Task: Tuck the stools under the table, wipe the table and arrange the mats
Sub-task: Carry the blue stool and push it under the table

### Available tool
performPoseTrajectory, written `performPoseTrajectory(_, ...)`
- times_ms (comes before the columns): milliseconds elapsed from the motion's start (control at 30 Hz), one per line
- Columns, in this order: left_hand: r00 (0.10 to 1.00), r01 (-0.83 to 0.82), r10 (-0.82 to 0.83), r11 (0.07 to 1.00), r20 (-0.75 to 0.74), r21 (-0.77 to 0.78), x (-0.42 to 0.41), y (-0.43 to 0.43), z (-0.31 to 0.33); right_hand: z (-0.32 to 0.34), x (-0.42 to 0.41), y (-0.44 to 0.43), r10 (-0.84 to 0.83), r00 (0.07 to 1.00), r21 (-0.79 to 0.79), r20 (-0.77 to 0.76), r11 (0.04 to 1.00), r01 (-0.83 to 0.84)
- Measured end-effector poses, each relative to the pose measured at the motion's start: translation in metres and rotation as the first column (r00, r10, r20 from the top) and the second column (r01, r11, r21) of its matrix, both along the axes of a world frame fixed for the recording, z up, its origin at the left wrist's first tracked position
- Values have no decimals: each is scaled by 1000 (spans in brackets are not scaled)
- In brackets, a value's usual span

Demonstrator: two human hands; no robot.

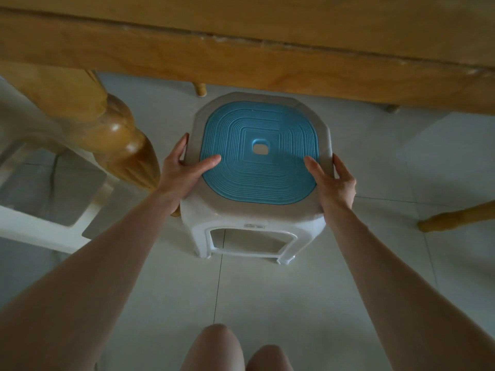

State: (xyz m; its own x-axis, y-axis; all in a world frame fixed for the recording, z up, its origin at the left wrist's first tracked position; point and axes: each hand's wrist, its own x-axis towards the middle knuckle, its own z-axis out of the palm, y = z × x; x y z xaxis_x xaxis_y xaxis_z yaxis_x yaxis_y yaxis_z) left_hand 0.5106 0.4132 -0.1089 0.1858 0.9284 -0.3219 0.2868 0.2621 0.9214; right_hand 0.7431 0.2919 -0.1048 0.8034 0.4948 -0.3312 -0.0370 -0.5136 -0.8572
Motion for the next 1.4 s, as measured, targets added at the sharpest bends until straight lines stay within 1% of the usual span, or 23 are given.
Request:
performPoseTrajectory(700, 999, 50, -50, 999, 1, 13, 6, -8, -2, 4, 4, -11, -24, 1000, -5, -12, 1000, 24)
performPoseTrajectory(1033, 1000, 22, -22, 999, 7, 28, 12, -6, -6, 2, 9, -8, -36, 999, -13, -3, 999, 36)
performPoseTrajectory(1133, 999, 38, -37, 999, -17, 33, 12, -5, -7, 3, 9, -8, -35, 999, -22, -7, 999, 35)
performPoseTrajectory(1267, 997, 56, -56, 998, -52, -8, 9, -6, -2, 4, 10, -8, 0, 1000, -47, 13, 999, 1)
performPoseTrajectory(1400, 994, 18, -18, 1000, -105, -9, 9, -21, 1, 7, 2, -17, 32, 999, -89, 4, 996, -31)
